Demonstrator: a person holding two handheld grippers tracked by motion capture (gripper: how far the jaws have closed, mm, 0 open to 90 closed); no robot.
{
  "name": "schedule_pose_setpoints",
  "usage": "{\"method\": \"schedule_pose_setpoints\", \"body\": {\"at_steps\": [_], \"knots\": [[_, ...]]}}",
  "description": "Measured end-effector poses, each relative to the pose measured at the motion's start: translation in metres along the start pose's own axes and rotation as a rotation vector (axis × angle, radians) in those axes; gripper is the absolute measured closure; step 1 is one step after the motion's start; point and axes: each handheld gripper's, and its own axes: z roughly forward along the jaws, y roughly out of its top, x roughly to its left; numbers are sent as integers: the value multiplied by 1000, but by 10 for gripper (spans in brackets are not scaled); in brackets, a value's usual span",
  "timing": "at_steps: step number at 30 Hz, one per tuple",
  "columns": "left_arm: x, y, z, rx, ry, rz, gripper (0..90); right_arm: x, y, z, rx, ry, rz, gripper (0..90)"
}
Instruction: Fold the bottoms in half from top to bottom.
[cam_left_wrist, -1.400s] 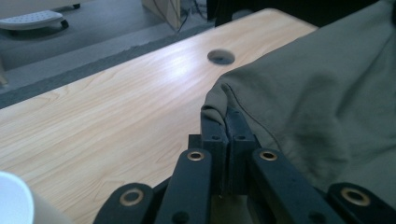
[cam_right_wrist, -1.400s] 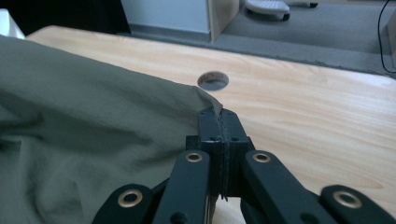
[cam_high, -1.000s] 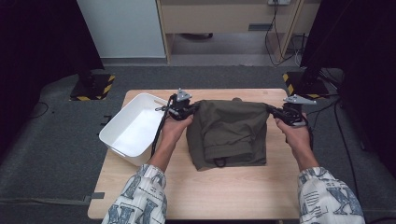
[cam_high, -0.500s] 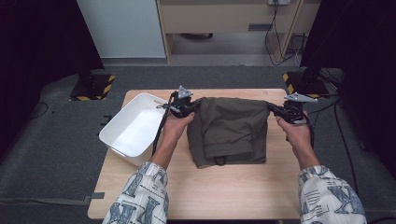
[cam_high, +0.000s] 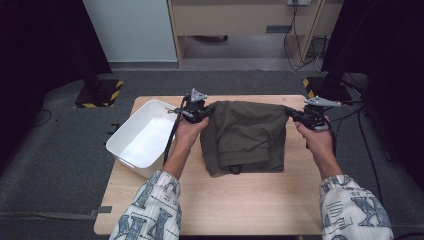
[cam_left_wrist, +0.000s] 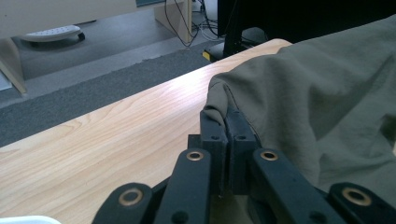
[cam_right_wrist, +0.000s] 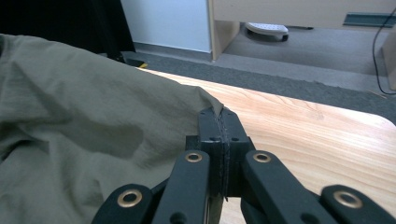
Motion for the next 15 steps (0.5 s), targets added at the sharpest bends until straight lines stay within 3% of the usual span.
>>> {"method": "schedule_pose_setpoints", "body": {"at_steps": [15], "knots": [[-2, -2, -8, -13, -13, 13, 871, 5, -1, -9, -28, 40, -11, 900]]}}
